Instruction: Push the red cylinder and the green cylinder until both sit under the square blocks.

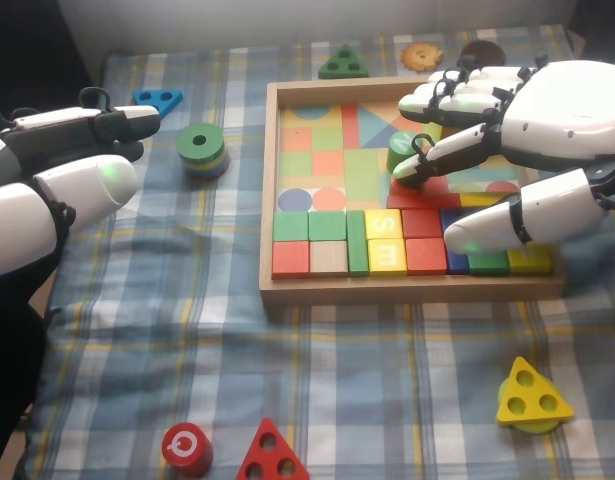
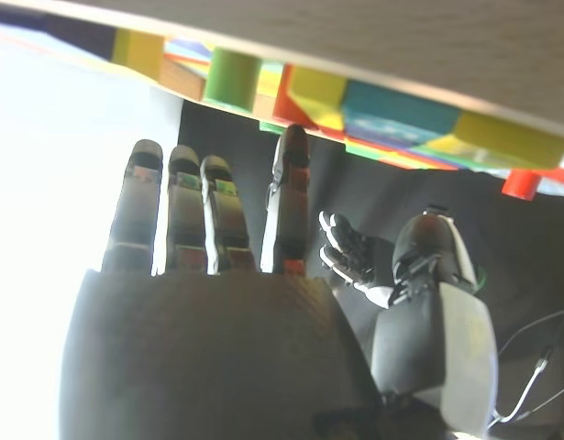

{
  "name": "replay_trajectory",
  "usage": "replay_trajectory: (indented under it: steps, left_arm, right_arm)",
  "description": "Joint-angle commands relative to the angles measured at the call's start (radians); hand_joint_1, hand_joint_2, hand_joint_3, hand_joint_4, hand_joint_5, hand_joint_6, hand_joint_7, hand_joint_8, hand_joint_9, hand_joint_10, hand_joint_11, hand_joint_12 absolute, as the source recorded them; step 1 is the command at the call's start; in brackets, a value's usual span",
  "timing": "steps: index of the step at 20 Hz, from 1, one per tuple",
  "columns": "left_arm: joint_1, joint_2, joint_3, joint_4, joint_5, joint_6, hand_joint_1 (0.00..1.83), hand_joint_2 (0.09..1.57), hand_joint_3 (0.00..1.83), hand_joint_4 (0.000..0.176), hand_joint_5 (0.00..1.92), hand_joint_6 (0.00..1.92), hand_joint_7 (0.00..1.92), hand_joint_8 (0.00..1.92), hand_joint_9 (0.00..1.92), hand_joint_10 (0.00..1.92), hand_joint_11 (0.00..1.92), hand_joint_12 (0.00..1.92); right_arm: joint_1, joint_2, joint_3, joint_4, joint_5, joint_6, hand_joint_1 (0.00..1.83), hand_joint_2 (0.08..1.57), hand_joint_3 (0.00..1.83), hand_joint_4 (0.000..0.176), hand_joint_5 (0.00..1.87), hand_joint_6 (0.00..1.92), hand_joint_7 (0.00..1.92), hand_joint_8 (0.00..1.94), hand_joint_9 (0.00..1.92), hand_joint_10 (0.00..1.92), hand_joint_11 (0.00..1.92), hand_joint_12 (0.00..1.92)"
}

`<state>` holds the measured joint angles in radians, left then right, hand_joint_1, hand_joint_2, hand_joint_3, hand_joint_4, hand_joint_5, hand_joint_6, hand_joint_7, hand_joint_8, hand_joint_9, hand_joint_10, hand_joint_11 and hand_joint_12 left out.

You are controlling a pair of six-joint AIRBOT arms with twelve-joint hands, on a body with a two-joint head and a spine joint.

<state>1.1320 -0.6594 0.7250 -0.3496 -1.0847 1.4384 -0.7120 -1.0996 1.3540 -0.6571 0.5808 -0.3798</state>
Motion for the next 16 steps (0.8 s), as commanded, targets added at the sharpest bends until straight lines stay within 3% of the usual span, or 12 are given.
replay_trajectory:
  steps: [1, 9, 14, 16]
  left_arm:
    - [-0.012, -0.001, 0.005, 0.009, -0.116, -0.012, 0.11, 1.34, 0.00, 0.090, 0.47, 0.00, 0.54, 0.00, 0.55, 0.01, 0.00, 0.64]
    - [-0.012, -0.001, 0.003, 0.008, -0.116, -0.017, 0.16, 1.33, 0.00, 0.086, 0.47, 0.00, 0.53, 0.00, 0.54, 0.00, 0.00, 0.59]
    - [-0.012, -0.001, 0.003, 0.008, -0.117, -0.017, 0.13, 1.34, 0.00, 0.096, 0.46, 0.00, 0.53, 0.00, 0.55, 0.01, 0.00, 0.58]
    - [-0.012, -0.001, 0.003, 0.008, -0.117, -0.018, 0.14, 1.34, 0.00, 0.091, 0.47, 0.00, 0.53, 0.00, 0.54, 0.00, 0.00, 0.58]
  right_arm:
    - [0.015, -0.001, 0.002, 0.013, 0.051, 0.004, 0.00, 1.02, 0.00, 0.176, 0.48, 0.00, 0.00, 0.00, 0.00, 0.00, 0.00, 0.00]
    - [0.013, 0.053, -0.021, 0.012, 0.043, 0.007, 0.00, 1.05, 0.01, 0.176, 0.49, 0.00, 0.00, 0.00, 0.00, 0.00, 0.00, 0.00]
    - [0.005, 0.093, -0.041, 0.012, 0.041, 0.007, 0.00, 1.05, 0.00, 0.176, 0.50, 0.01, 0.00, 0.00, 0.00, 0.00, 0.00, 0.00]
    - [-0.003, 0.105, -0.051, 0.013, 0.041, 0.007, 0.00, 1.03, 0.00, 0.176, 0.50, 0.00, 0.00, 0.00, 0.00, 0.00, 0.00, 0.00]
